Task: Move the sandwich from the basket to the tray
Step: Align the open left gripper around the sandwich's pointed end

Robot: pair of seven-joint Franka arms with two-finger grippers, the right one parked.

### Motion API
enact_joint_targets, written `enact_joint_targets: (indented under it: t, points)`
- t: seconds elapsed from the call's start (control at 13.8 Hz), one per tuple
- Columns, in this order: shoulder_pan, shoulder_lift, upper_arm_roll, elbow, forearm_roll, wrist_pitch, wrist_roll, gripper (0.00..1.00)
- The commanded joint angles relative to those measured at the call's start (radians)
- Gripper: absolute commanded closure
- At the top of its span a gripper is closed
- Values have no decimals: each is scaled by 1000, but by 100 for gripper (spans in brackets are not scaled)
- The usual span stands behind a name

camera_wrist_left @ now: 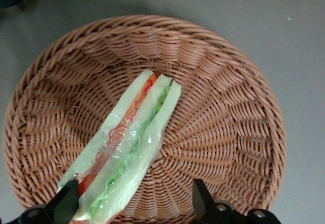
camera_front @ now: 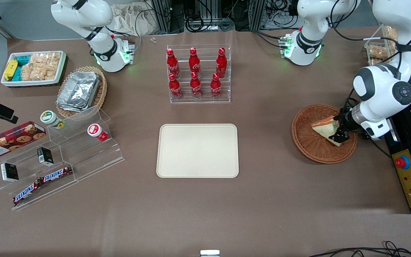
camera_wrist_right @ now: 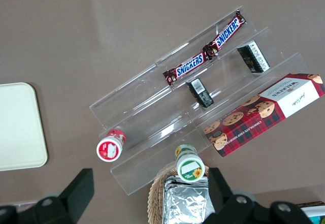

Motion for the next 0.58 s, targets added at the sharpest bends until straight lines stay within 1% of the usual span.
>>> enact_joint_targets:
  t: [0.0,0.15,0.29,0.36,0.51]
  points:
    - [2,-9,-1,-17,-3,36,-12,0]
    - [2,-47,4,-8,-3,24,-22,0]
    - [2,-70,6,27,-1,-54,-23,0]
    - [0,-70,6,47,14,-108,-26,0]
    - [0,-67,6,38,64,-124,-32,0]
